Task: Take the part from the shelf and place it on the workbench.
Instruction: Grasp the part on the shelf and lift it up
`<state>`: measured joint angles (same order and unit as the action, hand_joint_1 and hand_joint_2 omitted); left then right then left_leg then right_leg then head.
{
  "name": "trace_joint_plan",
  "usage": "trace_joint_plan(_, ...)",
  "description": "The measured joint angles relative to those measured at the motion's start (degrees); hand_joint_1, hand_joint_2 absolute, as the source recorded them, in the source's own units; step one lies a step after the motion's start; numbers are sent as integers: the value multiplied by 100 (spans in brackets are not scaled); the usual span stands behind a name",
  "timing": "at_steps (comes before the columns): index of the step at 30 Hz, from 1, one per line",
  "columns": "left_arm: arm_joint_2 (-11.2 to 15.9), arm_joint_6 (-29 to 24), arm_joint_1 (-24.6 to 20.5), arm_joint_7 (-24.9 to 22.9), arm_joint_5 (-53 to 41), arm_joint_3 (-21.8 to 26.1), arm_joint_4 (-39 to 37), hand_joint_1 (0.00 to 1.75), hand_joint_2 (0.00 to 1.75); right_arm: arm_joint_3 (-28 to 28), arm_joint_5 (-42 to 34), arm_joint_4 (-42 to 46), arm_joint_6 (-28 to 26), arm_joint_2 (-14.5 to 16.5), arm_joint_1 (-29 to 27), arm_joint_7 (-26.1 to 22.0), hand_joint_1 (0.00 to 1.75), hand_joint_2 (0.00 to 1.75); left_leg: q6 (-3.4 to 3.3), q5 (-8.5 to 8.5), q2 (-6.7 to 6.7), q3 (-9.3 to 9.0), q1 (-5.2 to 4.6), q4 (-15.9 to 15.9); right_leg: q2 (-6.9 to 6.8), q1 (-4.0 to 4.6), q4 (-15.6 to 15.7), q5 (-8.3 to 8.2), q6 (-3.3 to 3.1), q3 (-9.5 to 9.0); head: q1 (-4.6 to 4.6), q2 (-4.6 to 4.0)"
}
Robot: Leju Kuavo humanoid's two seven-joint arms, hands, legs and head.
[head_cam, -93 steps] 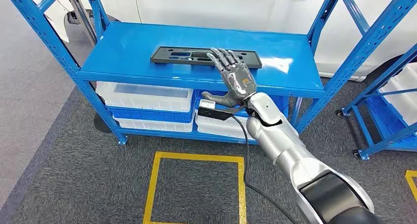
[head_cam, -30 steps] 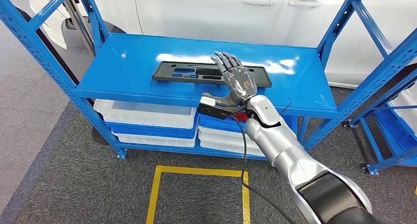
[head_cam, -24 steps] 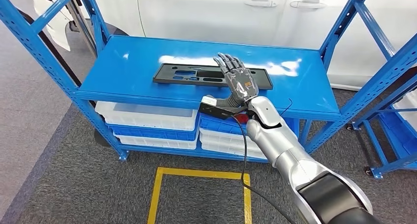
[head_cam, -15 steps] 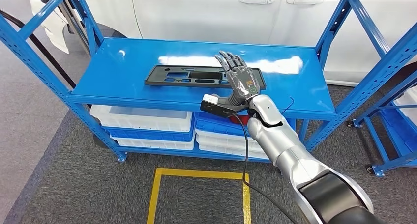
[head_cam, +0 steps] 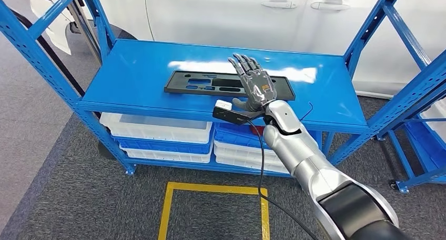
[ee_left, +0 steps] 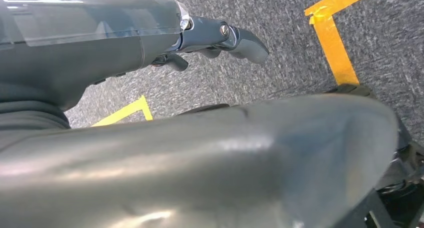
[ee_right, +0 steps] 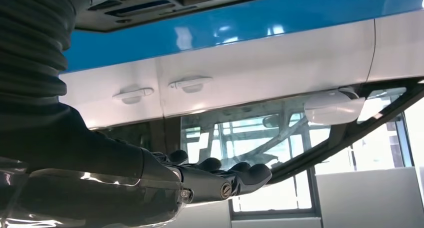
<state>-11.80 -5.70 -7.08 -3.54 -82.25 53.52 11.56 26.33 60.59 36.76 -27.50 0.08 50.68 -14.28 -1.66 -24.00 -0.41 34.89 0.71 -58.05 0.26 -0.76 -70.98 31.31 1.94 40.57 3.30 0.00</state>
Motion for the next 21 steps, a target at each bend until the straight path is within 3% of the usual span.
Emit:
trace_joint_plan(1,0,-1,4,-4,7,1,-1,0,0,1,-1,-15,0,0,-5,1,0,175,-8,-9,0,-4,-4,-3,-1,-1,-238,40,4,147,0,0)
trace_joint_plan(2,0,-3,8,-8,8,2,-1,0,0,1,-1,-29,-2,1,-7,2,0,175,-11,-19,-4,-12,-7,-7,-1,-2,-278,-26,0,199,0,0)
trace_joint_plan(3,0,-5,11,-11,9,2,-1,0,0,1,-1,-39,-4,1,-2,4,0,175,-8,-32,-10,-27,-9,-13,-1,0,-76,-202,-16,129,0,0)
trace_joint_plan(5,-1,-12,12,-14,8,3,-1,0,0,1,-4,-46,-11,1,29,6,0,87,13,-64,-22,-60,-17,-22,-1,11,677,-604,-68,-210,0,0)
trace_joint_plan(7,-4,-17,9,-14,5,3,-2,0,0,2,-22,-50,-27,1,61,-17,0,0,57,-91,-25,-70,-36,-31,1,40,1181,-766,-115,-436,0,0)
trace_joint_plan(9,-6,-23,6,-15,1,2,-2,0,0,4,-53,-54,-49,-1,70,-68,0,0,114,-103,-24,-76,-44,-17,5,64,1277,-752,-150,-468,0,0)
trace_joint_plan(12,-3,-30,3,-15,-11,1,-1,0,0,5,-103,-55,-102,0,73,-109,0,0,200,-239,-9,-23,-45,-182,-2,11,1362,-767,-233,-543,1,0)
trace_joint_plan(15,-2,-31,2,-14,-27,1,0,0,0,7,-109,-56,-134,21,45,-98,0,0,267,-699,1,490,-24,-1209,-5,8,1390,-752,-297,-590,2,0)
trace_joint_plan(16,-2,-31,4,-14,-32,1,0,0,0,7,-105,-56,-134,25,21,-88,0,0,281,-779,2,666,-17,-1512,-5,12,1386,-741,-300,-597,2,0)
trace_joint_plan(17,-1,-32,6,-14,-38,1,0,0,0,8,-101,-55,-133,26,-4,-76,0,0,289,-743,2,750,-11,-1615,-4,14,1381,-727,-298,-607,2,0)
trace_joint_plan(18,0,-33,8,-14,-42,1,0,0,0,8,-97,-54,-133,27,-22,-68,0,0,290,-587,3,707,-7,-1467,-2,14,1372,-709,-289,-624,2,0)
trace_joint_plan(20,3,-34,5,-15,-48,-1,-1,0,0,8,-95,-48,-132,27,-36,-58,0,0,268,-153,6,366,-2,-701,3,12,1348,-656,-258,-670,2,0)
trace_joint_plan(21,4,-36,1,-16,-51,-2,-1,0,0,8,-95,-42,-131,26,-33,-57,0,0,246,-18,6,194,-9,-341,6,21,1328,-629,-236,-682,1,0)
